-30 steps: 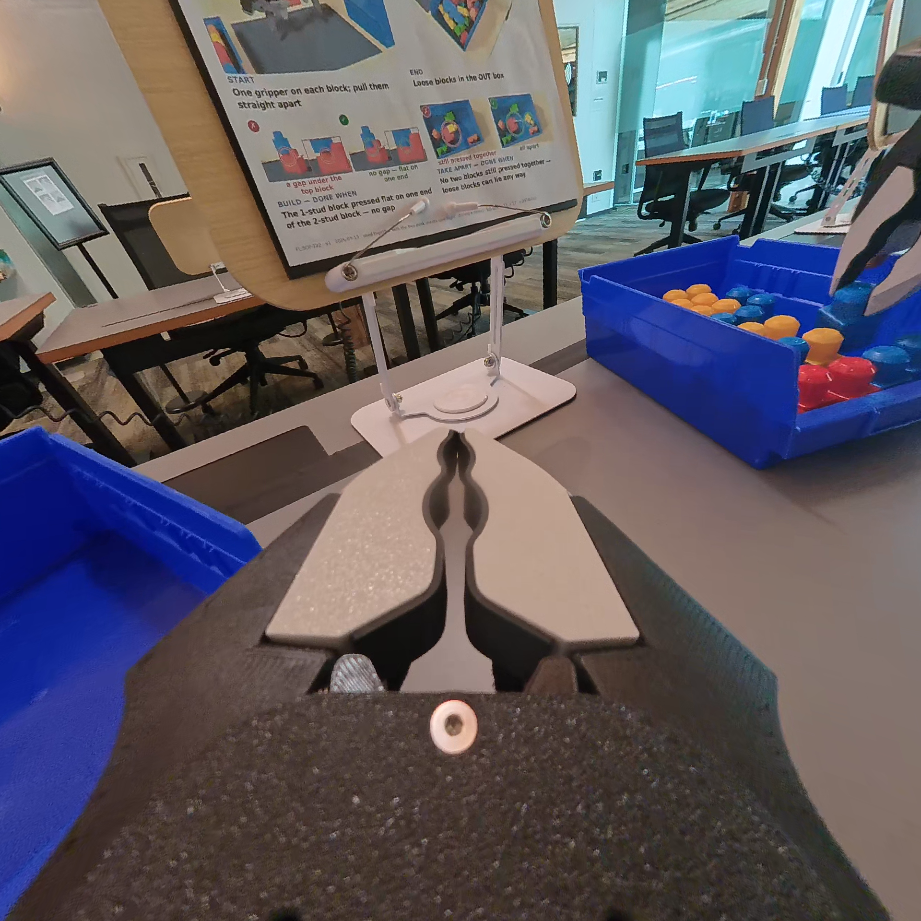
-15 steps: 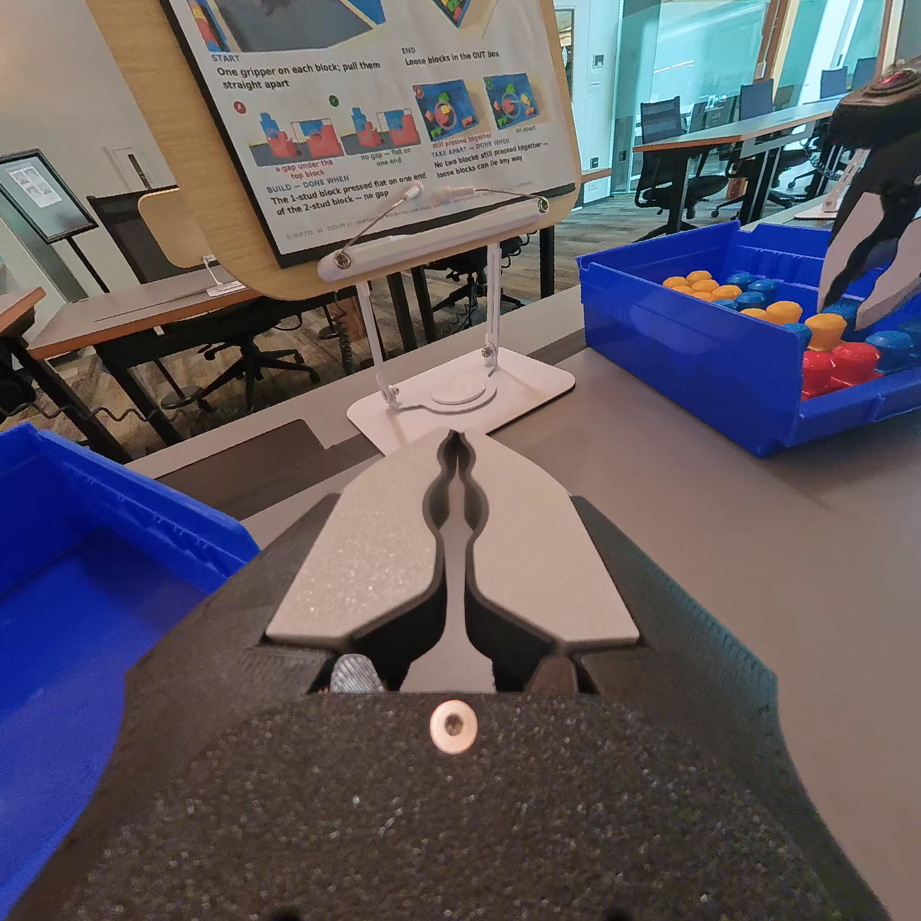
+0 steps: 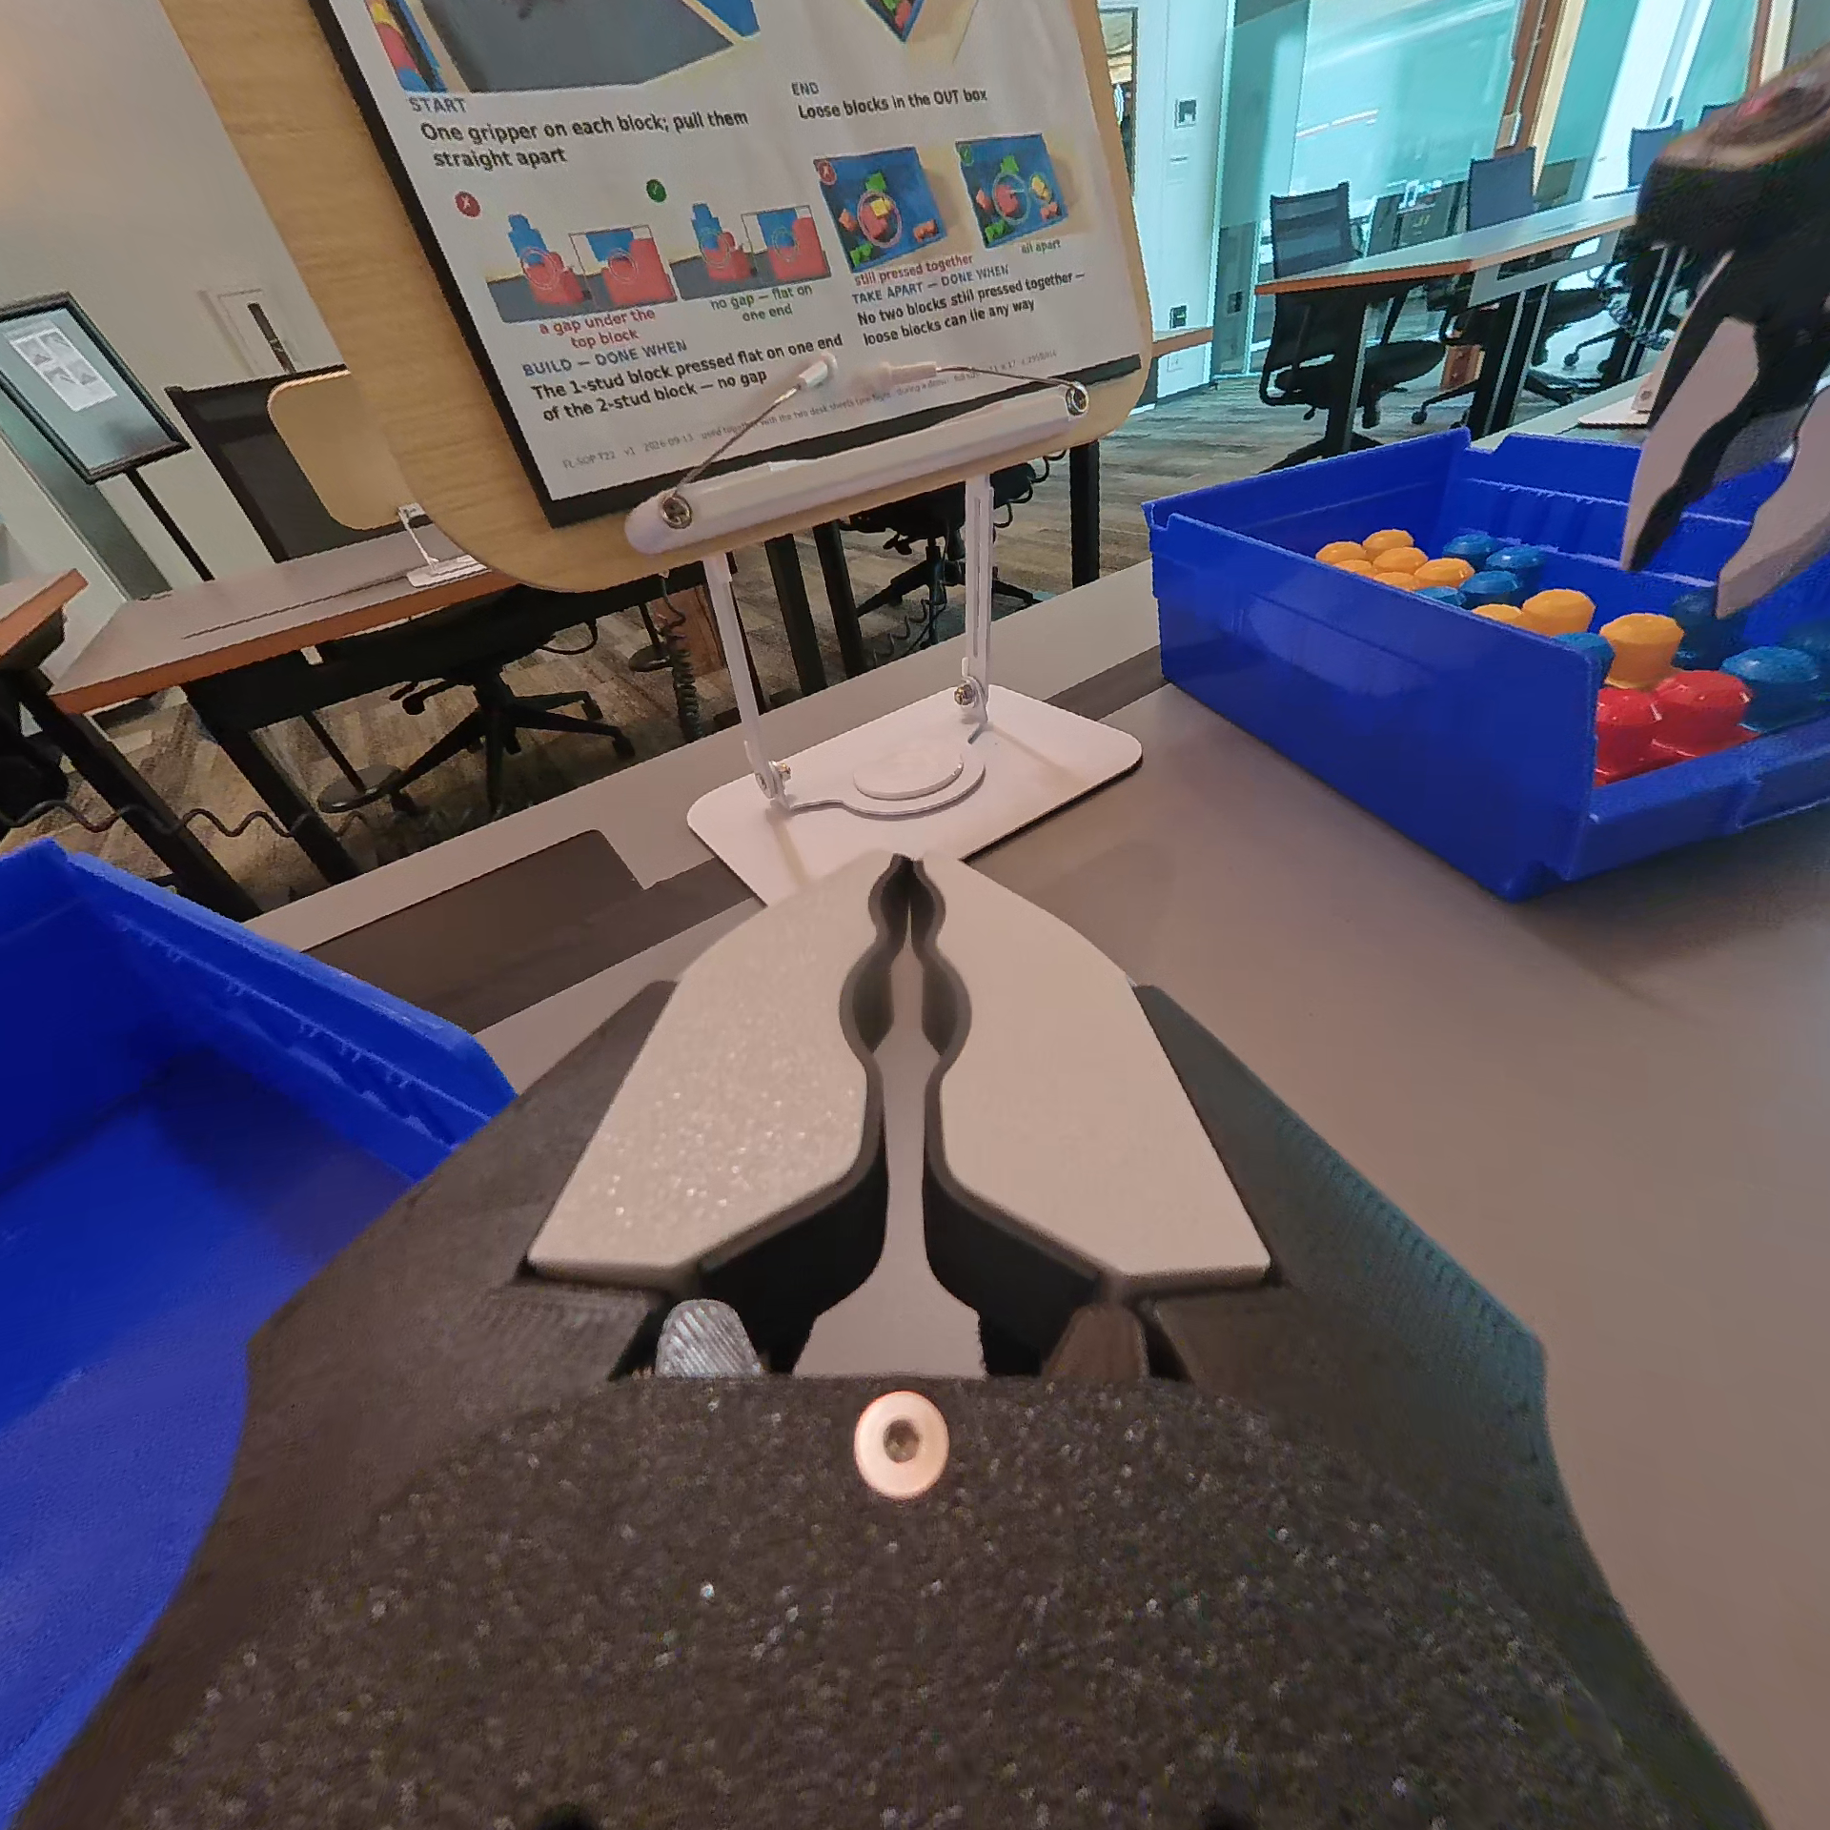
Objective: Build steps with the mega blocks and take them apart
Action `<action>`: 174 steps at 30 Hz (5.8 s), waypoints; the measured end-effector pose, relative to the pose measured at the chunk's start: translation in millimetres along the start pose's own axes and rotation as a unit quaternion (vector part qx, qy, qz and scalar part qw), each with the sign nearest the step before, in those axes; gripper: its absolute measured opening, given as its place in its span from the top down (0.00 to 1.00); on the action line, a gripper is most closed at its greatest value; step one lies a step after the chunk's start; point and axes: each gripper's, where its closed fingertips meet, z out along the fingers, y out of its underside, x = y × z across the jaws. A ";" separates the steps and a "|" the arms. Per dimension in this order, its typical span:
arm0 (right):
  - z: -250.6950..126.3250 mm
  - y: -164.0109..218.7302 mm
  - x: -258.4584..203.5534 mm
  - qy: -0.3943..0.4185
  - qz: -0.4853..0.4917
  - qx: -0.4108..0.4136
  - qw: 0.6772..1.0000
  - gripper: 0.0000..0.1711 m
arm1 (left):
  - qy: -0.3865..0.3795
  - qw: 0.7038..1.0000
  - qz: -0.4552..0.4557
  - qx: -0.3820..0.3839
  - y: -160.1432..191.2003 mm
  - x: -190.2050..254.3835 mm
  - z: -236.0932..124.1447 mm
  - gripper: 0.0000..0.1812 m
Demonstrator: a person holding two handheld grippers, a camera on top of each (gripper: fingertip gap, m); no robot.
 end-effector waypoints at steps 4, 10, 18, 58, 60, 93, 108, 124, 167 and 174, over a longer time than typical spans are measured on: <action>-39.5 -40.8 8.8 0.054 0.024 0.122 0.991 0.77 | -0.002 1.000 -0.002 0.001 -0.7 -1.2 -0.4 1.00; -111.9 -124.6 -9.7 0.136 0.060 0.368 0.918 0.76 | -0.006 1.000 0.000 0.004 -3.0 -1.3 -1.6 1.00; -147.2 -200.4 -71.1 0.121 0.161 0.596 0.777 0.79 | -0.005 1.000 0.001 0.008 -5.2 -1.0 -2.6 1.00; -83.3 -228.2 -98.9 0.186 0.229 0.628 0.720 1.00 | -0.310 0.923 -0.145 -0.177 108.9 -233.1 -150.0 0.58; -82.8 -228.3 -99.5 0.185 0.228 0.628 0.721 1.00 | -0.292 0.923 -0.145 -0.204 122.1 -229.9 -132.2 0.66; -97.0 -206.9 -83.3 0.196 0.260 0.638 0.698 1.00 | -0.200 0.937 -0.281 -0.060 40.1 -64.4 -168.0 0.98; -94.5 -205.3 -80.2 0.197 0.265 0.635 0.698 1.00 | -0.243 0.927 -0.260 -0.121 82.4 -27.6 -137.8 0.98; -91.5 -207.4 -80.9 0.201 0.262 0.630 0.703 1.00 | -0.213 0.945 -0.209 -0.131 77.4 -6.7 -118.5 0.97; -8.5 35.0 -36.4 0.208 0.562 0.367 0.711 0.77 | -0.157 0.970 -0.186 -0.021 28.2 4.1 -114.6 0.80; -12.4 55.0 -42.4 0.211 0.548 0.347 0.731 0.97 | -0.160 0.974 -0.160 -0.012 20.9 6.3 -117.3 0.82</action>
